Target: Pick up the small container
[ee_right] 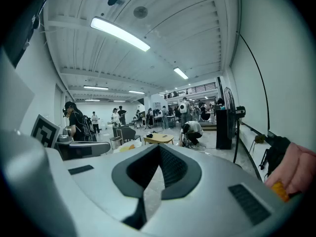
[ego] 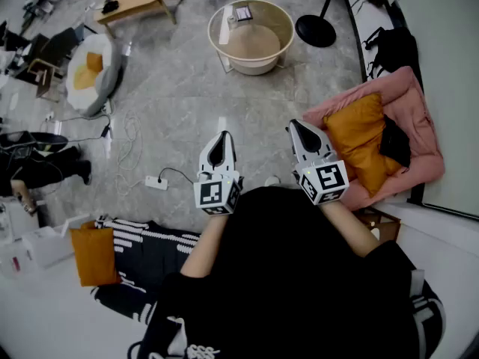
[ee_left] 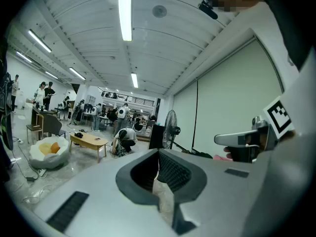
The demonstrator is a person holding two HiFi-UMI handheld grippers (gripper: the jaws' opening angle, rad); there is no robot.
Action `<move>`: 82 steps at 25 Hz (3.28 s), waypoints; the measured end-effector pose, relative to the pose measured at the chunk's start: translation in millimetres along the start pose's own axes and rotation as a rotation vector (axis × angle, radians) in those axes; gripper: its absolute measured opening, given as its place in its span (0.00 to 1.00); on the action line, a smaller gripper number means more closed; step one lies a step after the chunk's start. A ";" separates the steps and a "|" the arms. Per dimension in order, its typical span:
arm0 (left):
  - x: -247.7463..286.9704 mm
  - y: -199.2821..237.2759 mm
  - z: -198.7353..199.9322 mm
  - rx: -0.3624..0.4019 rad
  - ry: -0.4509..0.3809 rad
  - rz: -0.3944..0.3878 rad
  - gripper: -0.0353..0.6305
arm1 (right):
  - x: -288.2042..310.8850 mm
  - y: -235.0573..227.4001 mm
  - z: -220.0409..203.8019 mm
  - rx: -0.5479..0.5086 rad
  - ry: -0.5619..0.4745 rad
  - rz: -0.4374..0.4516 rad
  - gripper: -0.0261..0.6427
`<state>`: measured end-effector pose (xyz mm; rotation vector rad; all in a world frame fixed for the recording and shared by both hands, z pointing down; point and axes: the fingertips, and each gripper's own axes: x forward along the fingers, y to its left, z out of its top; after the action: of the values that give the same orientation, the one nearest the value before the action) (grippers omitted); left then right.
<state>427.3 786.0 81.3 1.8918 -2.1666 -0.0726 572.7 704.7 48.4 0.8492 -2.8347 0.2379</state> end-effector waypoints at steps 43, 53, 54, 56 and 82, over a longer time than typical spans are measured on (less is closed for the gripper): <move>236.9 265.5 49.6 -0.072 -0.015 -0.016 0.08 | 353.5 -31.8 72.5 -0.114 -0.004 0.071 0.06; 288.2 357.5 80.3 -0.118 -0.087 -0.097 0.08 | 467.9 -2.2 86.7 -0.096 0.057 0.070 0.06; 290.5 361.8 81.1 -0.114 -0.094 -0.105 0.08 | 474.9 -0.7 85.9 -0.099 0.063 0.068 0.06; 294.5 373.8 79.5 -0.098 -0.095 -0.100 0.08 | 488.4 4.0 84.6 -0.103 0.076 0.067 0.06; 444.0 432.4 102.3 -0.025 0.019 -0.012 0.08 | 654.7 -88.6 107.4 -0.084 0.068 0.090 0.06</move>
<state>-65.4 401.9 146.0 1.8851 -2.1323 -0.0834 70.7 264.1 90.4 0.6839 -2.8009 0.1548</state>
